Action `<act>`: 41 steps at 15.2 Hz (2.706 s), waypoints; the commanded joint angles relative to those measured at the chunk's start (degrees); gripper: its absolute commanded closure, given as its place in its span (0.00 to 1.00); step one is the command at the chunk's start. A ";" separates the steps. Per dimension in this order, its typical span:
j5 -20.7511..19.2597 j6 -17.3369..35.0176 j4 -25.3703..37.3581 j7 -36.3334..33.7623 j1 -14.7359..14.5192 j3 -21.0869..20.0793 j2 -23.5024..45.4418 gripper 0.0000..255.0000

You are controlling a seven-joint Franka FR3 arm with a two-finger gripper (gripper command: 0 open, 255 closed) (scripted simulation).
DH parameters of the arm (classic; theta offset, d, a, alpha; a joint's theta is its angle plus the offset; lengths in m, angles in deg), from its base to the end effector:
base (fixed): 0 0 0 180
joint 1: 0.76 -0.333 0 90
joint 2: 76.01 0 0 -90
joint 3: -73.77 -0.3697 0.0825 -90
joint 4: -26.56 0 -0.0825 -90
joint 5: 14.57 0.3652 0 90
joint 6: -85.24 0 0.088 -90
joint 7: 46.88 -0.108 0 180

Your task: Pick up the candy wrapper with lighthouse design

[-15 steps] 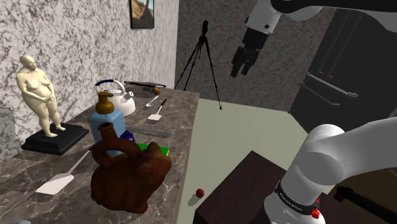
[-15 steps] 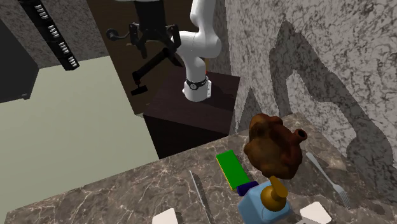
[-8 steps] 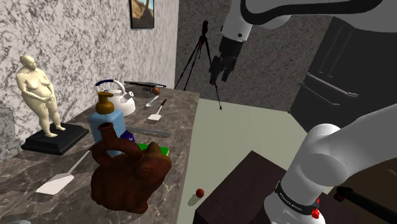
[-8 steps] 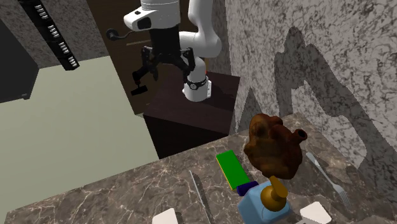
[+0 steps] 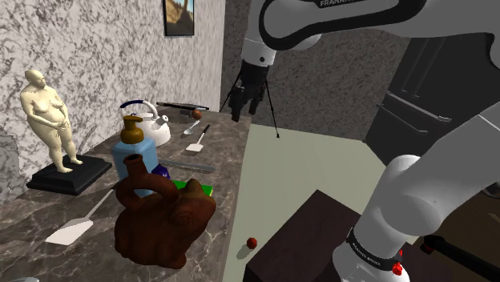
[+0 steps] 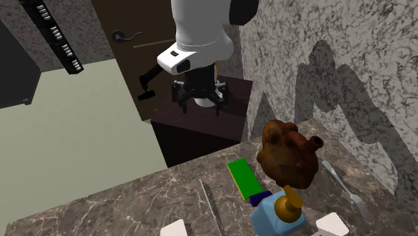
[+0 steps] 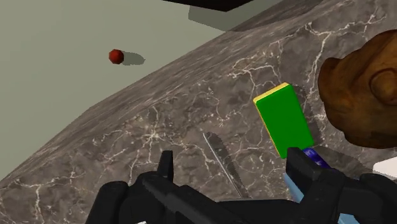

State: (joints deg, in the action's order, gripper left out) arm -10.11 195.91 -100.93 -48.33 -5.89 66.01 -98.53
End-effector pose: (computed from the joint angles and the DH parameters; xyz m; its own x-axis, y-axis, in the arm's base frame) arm 0.3945 0.1053 0.5910 0.9816 0.1652 0.0957 0.1684 -0.9854 -0.0258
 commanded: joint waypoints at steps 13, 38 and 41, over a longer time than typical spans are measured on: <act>-5.67 6.49 16.95 -8.44 -5.21 -8.45 27.60 0.00; -12.08 9.52 29.70 -13.08 -10.71 -9.73 46.52 1.00; -11.98 9.70 28.91 -13.23 -10.72 -9.83 45.95 1.00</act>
State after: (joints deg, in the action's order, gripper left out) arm -22.25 205.70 -70.99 -61.48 -16.55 56.27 -52.70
